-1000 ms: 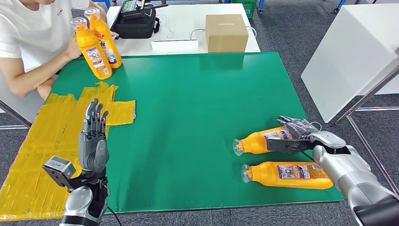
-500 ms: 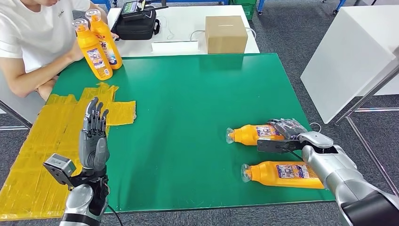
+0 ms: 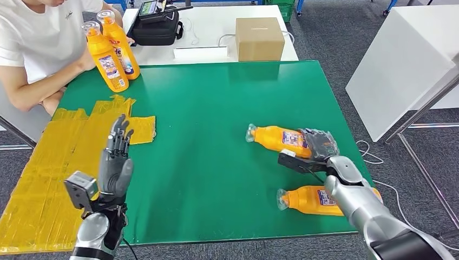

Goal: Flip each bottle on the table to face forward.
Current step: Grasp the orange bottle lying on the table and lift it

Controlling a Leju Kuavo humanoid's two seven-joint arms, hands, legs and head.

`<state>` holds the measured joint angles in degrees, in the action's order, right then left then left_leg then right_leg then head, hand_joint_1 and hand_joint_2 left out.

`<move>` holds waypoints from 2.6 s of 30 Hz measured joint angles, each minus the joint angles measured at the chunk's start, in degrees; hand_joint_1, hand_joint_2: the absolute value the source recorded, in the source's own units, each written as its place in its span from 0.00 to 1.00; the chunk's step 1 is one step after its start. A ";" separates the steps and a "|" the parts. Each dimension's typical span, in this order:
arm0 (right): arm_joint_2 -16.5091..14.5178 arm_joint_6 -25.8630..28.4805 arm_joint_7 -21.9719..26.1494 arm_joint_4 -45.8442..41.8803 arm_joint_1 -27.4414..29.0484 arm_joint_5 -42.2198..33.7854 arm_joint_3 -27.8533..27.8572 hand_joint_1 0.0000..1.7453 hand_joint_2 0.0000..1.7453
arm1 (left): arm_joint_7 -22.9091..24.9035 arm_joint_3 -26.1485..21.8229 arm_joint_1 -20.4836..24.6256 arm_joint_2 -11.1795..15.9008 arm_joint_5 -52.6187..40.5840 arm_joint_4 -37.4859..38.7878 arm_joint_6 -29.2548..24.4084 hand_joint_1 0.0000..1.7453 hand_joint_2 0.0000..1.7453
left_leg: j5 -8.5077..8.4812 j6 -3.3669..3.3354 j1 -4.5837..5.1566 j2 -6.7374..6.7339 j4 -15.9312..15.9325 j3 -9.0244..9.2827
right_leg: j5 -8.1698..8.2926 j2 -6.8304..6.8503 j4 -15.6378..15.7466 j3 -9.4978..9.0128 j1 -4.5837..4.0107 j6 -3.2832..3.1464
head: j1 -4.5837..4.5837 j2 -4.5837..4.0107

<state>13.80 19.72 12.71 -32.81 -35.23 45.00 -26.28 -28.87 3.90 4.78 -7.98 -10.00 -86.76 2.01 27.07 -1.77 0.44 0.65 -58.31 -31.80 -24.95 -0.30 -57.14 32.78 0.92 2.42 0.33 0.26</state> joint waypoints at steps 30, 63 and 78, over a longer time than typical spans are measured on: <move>-22.78 -14.12 13.66 -26.49 12.03 -22.74 23.68 1.00 1.00 | 8.15 13.55 10.66 1.69 -7.92 8.46 2.95 0.00 1.00 | -0.01 0.02 -0.07 -0.08 0.01 -0.14 | 0.00 -0.03 -0.02 0.14 -0.08 0.00 | 0.03 0.00; -32.02 -26.33 13.83 -17.01 12.01 -29.62 3.10 1.00 1.00 | 8.19 14.16 12.74 1.33 -3.77 10.78 -1.13 0.00 1.00 | -0.02 0.03 -0.08 -0.06 0.02 -0.19 | 0.00 -0.05 -0.03 0.21 -0.09 -0.01 | 0.03 0.00; -32.21 -23.56 13.32 -13.85 9.92 -27.68 0.32 1.00 1.00 | 7.85 12.90 12.29 1.32 -4.36 10.77 -1.91 1.00 1.00 | -0.02 0.03 -0.07 -0.05 0.01 -0.19 | 0.00 -0.04 -0.02 0.21 -0.08 -0.01 | 0.03 0.00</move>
<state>-18.40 -3.85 26.03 -46.66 -25.31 17.32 -25.96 -21.03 16.81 17.08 -6.67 -14.36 -75.99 0.10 27.05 -1.74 0.37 0.60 -58.29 -31.99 -24.95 -0.34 -57.16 32.99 0.85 2.41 0.37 0.26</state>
